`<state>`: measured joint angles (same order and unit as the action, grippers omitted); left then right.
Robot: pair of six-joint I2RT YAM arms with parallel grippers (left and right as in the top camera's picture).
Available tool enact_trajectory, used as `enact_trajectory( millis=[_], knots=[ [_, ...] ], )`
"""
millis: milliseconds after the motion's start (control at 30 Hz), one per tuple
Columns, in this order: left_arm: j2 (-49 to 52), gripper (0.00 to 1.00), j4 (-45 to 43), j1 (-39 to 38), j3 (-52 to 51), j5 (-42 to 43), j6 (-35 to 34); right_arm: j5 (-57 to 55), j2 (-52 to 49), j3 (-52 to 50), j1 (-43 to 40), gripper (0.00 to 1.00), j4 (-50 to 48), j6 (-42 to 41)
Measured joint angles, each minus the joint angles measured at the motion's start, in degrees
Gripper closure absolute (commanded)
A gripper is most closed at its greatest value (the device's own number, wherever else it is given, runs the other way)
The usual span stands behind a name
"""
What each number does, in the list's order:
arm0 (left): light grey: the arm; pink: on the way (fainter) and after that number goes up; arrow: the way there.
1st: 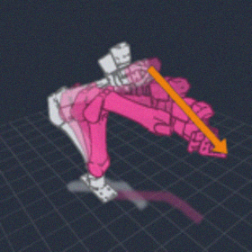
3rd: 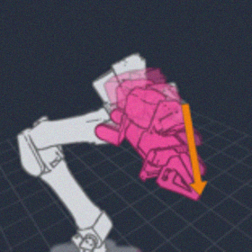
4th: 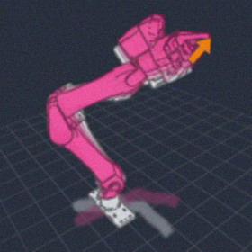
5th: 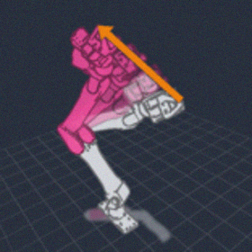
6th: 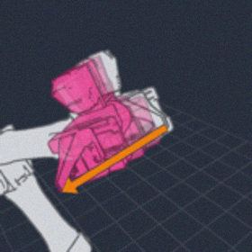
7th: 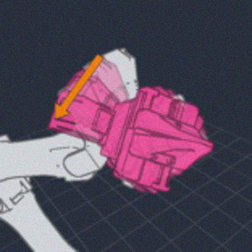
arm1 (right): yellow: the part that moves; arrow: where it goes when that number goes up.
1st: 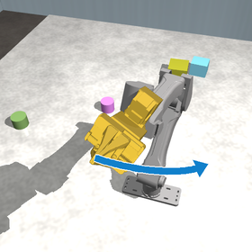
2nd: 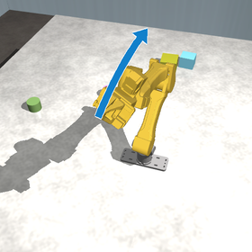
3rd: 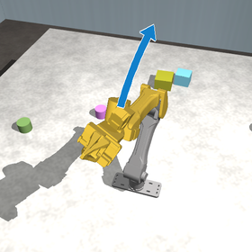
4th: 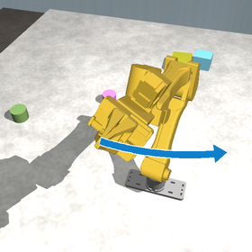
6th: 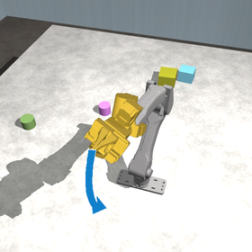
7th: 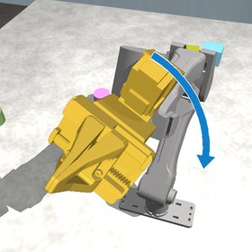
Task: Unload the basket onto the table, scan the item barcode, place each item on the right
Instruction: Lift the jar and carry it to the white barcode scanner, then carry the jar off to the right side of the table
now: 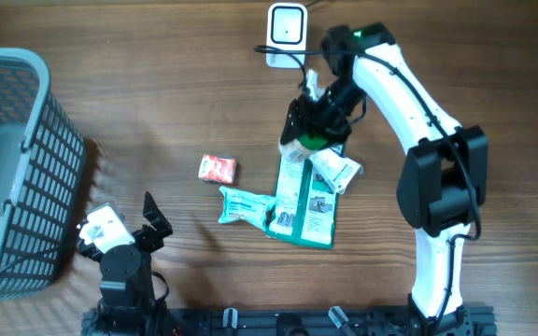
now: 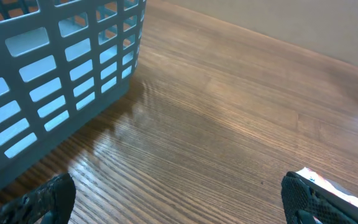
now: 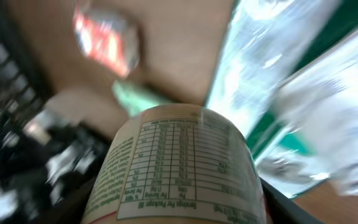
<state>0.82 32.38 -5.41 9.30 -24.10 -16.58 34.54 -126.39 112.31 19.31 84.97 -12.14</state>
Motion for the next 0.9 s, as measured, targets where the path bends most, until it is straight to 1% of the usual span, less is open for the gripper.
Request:
enact_trajectory(
  millis=[100, 167, 233, 267, 333, 400, 433, 567, 633, 700, 733, 800, 900],
  knots=[
    [0.0, 0.00, 0.0, 0.0, 0.0, 0.0, 0.0, -8.9, 0.0, 5.6, -0.1, 0.42, -4.6, -3.2],
    [0.0, 0.00, 0.0, 0.0, 0.0, 0.0, 0.0, -13.2, 0.2, 9.1, -0.2, 0.40, -11.0, -4.4],
    [0.0, 0.00, 0.0, 0.0, 0.0, 0.0, 0.0, -17.7, 0.5, 10.3, -0.2, 0.33, -20.3, -5.0],
    [0.0, 0.00, 0.0, 0.0, 0.0, 0.0, 0.0, -20.2, 0.6, 10.3, -0.2, 0.32, -24.1, -5.2],
    [0.1, 0.00, 0.0, 0.0, 0.0, 0.0, 0.0, -26.3, 0.6, 10.1, 0.0, 0.32, -32.1, -5.5],
    [0.1, 0.00, 0.0, 0.0, 0.0, 0.0, 0.0, -29.6, 0.6, 9.9, 0.2, 0.32, -36.6, -5.3],
    [0.1, 0.00, 0.0, 0.0, 0.0, 0.0, 0.0, -32.9, 0.6, 9.8, 0.6, 0.32, -41.6, -4.3],
    [0.2, 0.00, 0.0, 0.0, 0.0, 0.0, 0.0, -37.0, 0.0, 9.6, 2.2, 0.31, -55.9, -1.7],
    [0.1, 0.00, 0.0, 0.0, 0.0, 0.0, 0.0, -37.9, -2.1, 9.7, 3.1, 0.31, -63.3, -1.2],
    [0.1, 0.00, 0.0, 0.0, 0.0, 0.0, 0.0, -39.1, -4.5, 9.7, 3.6, 0.32, -66.1, -1.0],
    [0.1, 0.00, 0.0, 0.0, 0.0, 0.0, 0.0, -39.8, -6.2, 9.7, 3.7, 0.35, -67.8, -1.0],
    [0.1, 0.00, 0.0, 0.0, 0.0, 0.0, 0.0, -40.9, -9.4, 9.6, 3.7, 0.36, -68.5, -0.8],
    [0.1, 0.00, 0.0, 0.0, 0.0, 0.0, 0.0, -41.8, -12.2, 9.1, 3.5, 0.35, -69.0, -0.7]
  ],
)
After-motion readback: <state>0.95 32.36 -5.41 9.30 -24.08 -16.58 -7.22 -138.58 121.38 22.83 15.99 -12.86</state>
